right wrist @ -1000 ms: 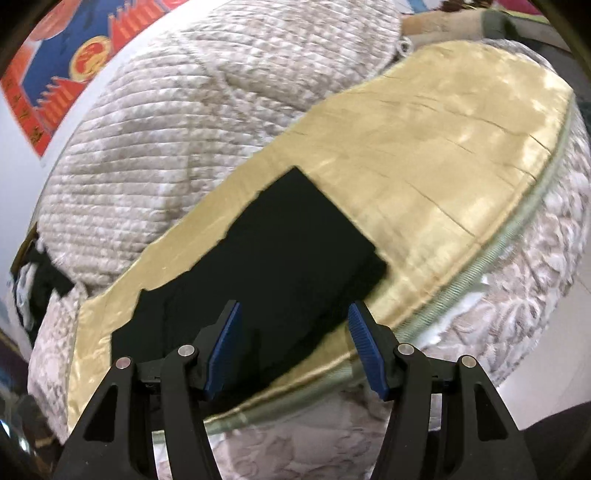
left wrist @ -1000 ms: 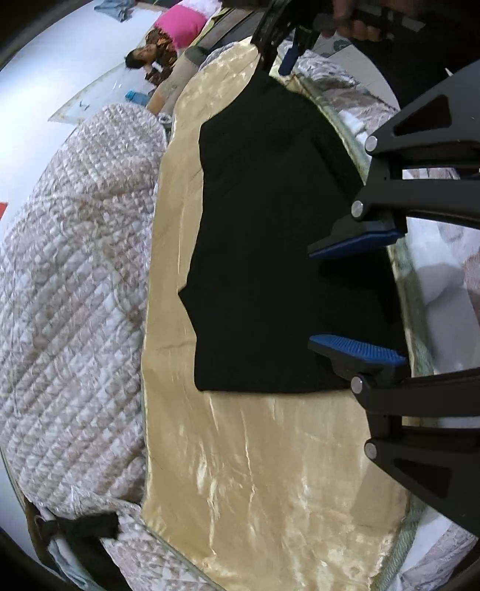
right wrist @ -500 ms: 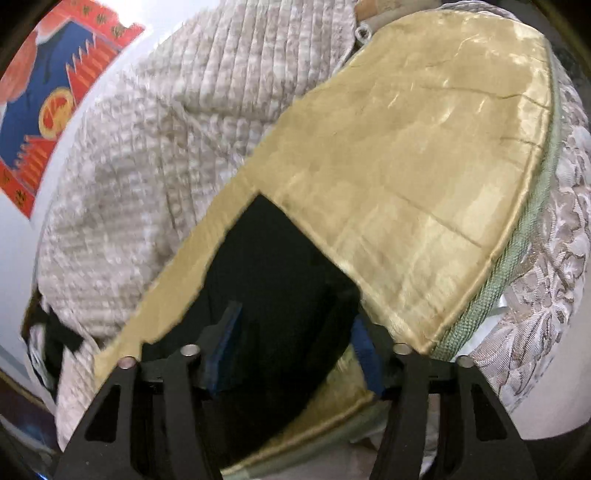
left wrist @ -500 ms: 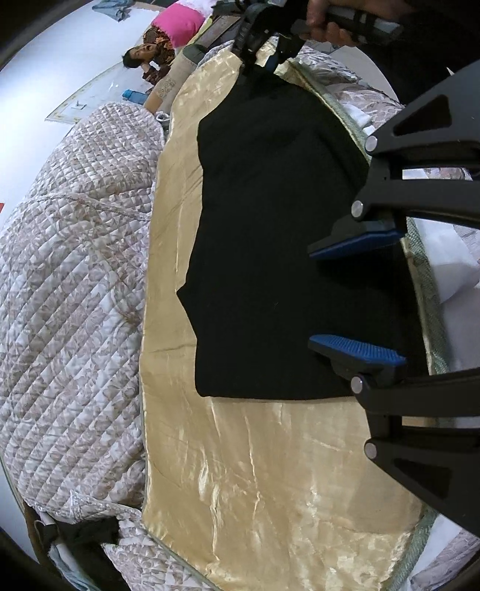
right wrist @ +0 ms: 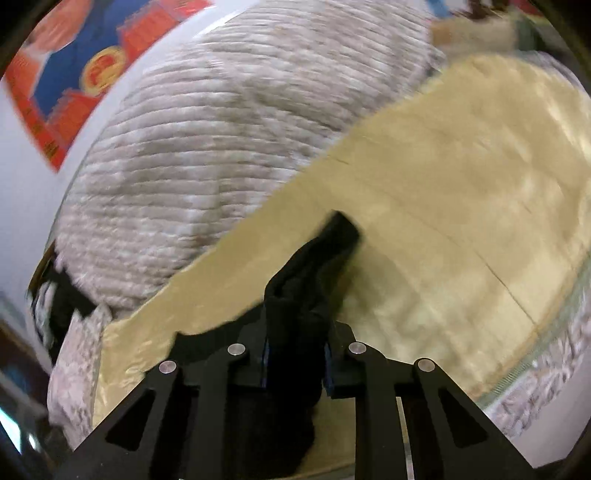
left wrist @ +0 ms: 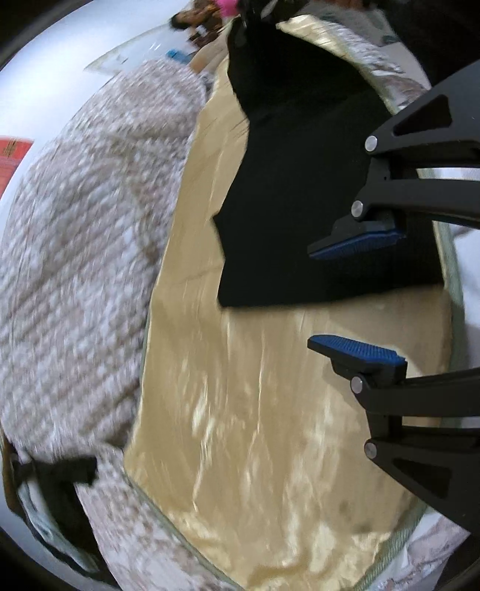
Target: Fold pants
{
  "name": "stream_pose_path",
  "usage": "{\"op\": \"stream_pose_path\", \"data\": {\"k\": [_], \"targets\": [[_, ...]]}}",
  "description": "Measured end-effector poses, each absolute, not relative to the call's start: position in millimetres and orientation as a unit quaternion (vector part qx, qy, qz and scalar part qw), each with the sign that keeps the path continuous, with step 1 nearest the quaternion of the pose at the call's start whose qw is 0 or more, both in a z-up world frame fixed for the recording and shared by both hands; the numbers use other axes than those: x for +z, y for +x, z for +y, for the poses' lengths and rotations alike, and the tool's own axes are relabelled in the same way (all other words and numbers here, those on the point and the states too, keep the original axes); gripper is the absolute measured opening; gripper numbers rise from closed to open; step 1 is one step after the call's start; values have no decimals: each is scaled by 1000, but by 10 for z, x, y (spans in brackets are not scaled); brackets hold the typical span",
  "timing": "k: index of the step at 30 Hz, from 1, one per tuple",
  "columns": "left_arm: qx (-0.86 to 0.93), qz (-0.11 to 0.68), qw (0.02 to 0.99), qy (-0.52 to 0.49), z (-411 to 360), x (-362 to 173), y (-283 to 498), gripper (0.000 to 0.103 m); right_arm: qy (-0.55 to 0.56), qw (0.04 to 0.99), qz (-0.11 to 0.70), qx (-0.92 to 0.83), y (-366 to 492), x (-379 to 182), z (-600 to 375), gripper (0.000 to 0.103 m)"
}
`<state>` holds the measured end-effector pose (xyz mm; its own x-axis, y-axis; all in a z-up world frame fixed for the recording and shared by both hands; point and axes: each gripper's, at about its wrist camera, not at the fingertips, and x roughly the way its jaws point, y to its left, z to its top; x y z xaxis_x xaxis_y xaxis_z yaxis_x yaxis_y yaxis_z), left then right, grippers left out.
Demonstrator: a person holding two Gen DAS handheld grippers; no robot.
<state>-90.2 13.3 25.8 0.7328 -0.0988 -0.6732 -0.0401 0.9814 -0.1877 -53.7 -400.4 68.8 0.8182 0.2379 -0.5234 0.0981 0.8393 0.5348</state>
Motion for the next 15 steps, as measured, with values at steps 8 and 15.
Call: {"op": "stream_pose_path", "data": {"k": [8,15], "targets": [[58,360,919,-147,686,266,-947,45,159,930,291,159,-482,1209,-2736,20],[72,352,919,-163,880,321,-1014,45,68,883,386,258,-349,505,-1544,20]]}}
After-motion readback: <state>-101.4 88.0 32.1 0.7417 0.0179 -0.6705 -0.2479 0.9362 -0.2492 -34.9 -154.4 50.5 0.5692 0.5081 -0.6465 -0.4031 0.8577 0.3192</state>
